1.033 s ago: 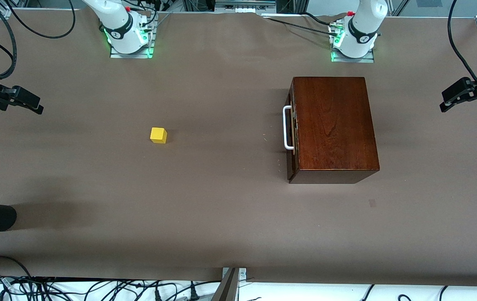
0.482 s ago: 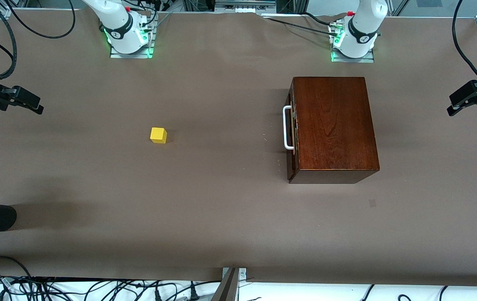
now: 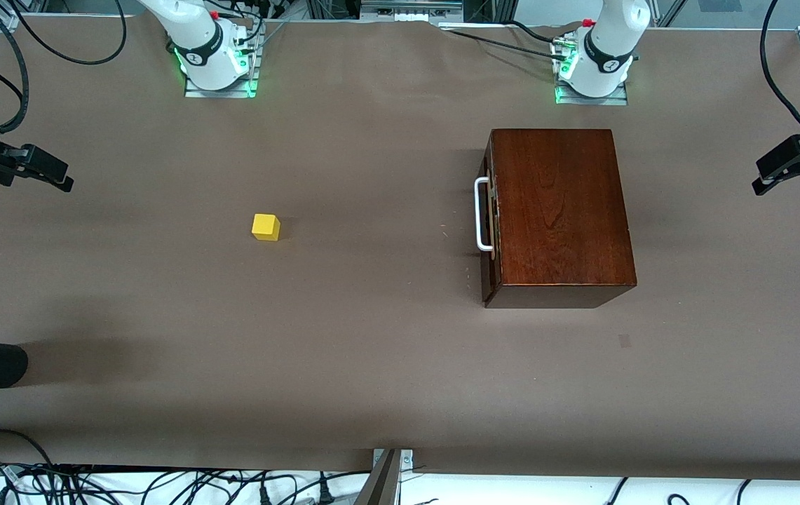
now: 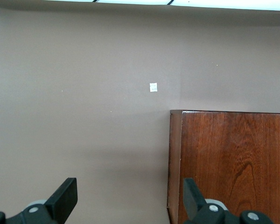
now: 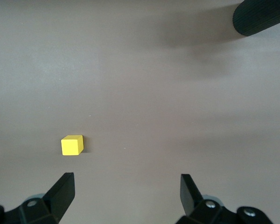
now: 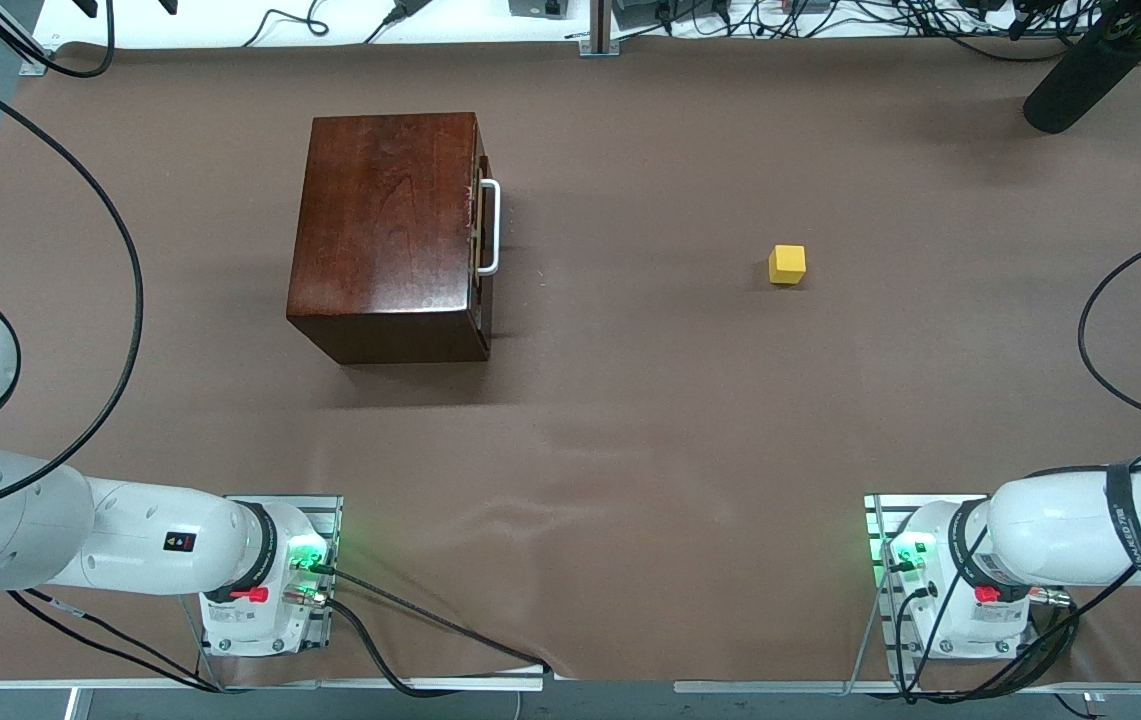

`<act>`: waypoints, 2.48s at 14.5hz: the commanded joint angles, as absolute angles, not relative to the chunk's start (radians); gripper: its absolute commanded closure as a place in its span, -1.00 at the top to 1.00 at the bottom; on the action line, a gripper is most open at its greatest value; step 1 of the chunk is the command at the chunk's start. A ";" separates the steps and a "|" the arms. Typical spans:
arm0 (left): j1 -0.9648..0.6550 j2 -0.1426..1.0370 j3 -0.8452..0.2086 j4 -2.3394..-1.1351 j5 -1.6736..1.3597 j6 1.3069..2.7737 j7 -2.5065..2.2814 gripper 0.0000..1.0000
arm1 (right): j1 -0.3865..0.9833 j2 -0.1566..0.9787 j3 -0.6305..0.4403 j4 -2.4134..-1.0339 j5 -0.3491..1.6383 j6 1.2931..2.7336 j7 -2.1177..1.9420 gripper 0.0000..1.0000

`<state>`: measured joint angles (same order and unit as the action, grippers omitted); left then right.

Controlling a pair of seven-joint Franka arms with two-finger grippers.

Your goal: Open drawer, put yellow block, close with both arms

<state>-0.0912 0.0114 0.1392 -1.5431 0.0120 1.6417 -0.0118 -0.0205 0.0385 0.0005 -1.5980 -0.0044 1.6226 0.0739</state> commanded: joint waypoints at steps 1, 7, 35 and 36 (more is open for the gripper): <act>-0.078 0.020 0.133 -1.525 -0.021 1.638 -0.005 1.00 | -0.031 0.048 0.014 -1.580 -0.003 1.617 0.072 1.00; -0.084 0.026 0.130 -1.532 -0.023 1.632 0.005 1.00 | -0.029 0.048 0.014 -1.580 -0.003 1.617 0.072 1.00; -0.431 0.304 -0.201 -1.381 0.011 1.536 -0.555 1.00 | -0.031 0.046 0.014 -1.578 -0.003 1.628 0.071 1.00; -0.457 0.322 -0.201 -1.381 0.011 1.517 -0.570 1.00 | -0.031 0.046 0.014 -1.578 -0.003 1.628 0.071 1.00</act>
<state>-0.4092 0.2804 -0.2095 -1.4192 -0.0103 1.5619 -0.5197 -0.0205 0.0397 0.0041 -1.5980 -0.0044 1.6400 0.0739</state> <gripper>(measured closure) 0.000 0.000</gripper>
